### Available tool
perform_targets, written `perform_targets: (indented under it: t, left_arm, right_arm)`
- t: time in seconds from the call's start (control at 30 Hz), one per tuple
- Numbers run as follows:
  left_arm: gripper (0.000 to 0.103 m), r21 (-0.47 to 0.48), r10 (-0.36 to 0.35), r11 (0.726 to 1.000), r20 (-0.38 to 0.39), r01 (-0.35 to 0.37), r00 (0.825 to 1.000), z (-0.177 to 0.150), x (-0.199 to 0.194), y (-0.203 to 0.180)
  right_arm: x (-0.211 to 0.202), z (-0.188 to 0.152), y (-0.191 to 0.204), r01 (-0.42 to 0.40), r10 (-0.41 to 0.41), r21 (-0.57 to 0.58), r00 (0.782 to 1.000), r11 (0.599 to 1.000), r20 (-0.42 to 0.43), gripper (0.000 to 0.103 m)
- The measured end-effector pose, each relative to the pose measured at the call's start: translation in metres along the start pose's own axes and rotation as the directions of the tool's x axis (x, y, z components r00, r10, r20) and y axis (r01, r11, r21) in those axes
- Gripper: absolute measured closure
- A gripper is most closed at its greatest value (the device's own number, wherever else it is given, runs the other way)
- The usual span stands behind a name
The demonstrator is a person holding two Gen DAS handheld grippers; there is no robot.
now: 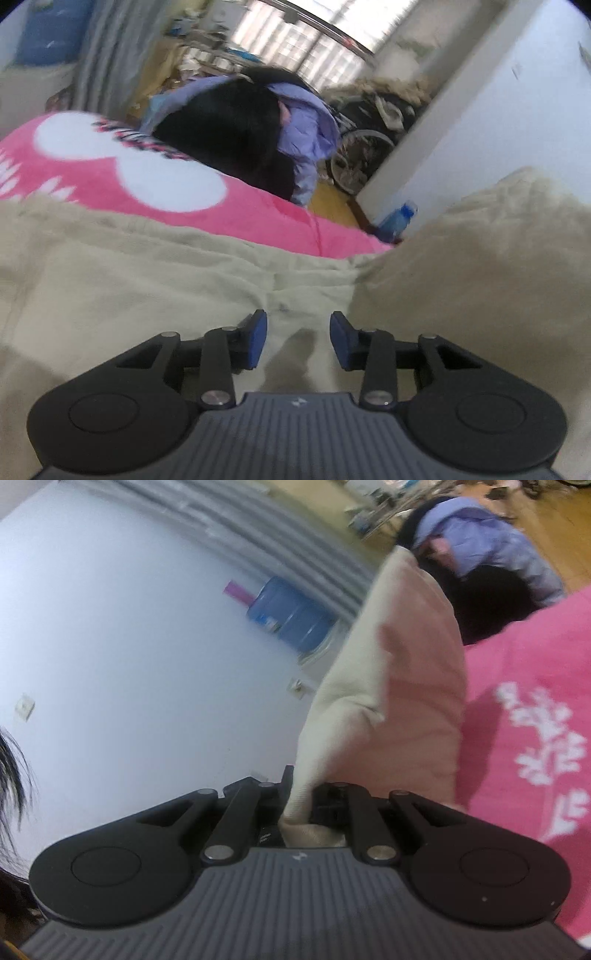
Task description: Fold clothes
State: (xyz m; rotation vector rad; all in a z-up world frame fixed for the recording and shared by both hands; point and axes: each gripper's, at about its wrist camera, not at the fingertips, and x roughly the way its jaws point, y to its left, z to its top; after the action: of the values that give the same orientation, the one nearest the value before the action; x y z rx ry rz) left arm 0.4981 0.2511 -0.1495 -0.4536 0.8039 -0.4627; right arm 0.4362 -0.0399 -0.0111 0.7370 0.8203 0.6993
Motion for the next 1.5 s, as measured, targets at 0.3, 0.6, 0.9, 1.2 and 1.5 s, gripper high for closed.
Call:
perform_targets:
  t: [0.3, 0.6, 0.9, 1.2, 1.5]
  left_arm:
    - [0.062, -0.215, 0.035, 0.977, 0.118, -0.009, 0.992, -0.004, -0.094, 0.057]
    - [0.062, -0.372, 0.109, 0.927, 0.148, -0.046, 0.983, -0.02, -0.148, 0.104]
    - [0.054, -0.468, 0.057, 0.883, 0.156, 0.022, 0.986, -0.023, -0.162, 0.126]
    - [0.05, -0.472, 0.029, 0.881, 0.148, 0.045, 0.989, -0.012, -0.168, 0.128]
    - [0.049, -0.456, 0.076, 0.89, 0.13, -0.008, 0.989, -0.009, -0.178, 0.133]
  right_arm:
    - [0.083, -0.001, 0.033, 0.032, -0.061, -0.158, 0.981, 0.987, -0.184, 0.096]
    - [0.168, -0.027, 0.035, 0.101, -0.179, -0.261, 0.939, 0.96, -0.295, 0.094]
    - [0.197, -0.056, 0.049, 0.122, -0.212, -0.37, 0.953, 0.921, -0.215, 0.045]
    - [0.221, -0.128, 0.109, 0.252, -0.412, -0.801, 0.911, 0.543, 0.007, 0.02]
    - [0.227, -0.144, 0.126, 0.317, -0.379, -0.848, 0.913, 0.426, 0.15, 0.015]
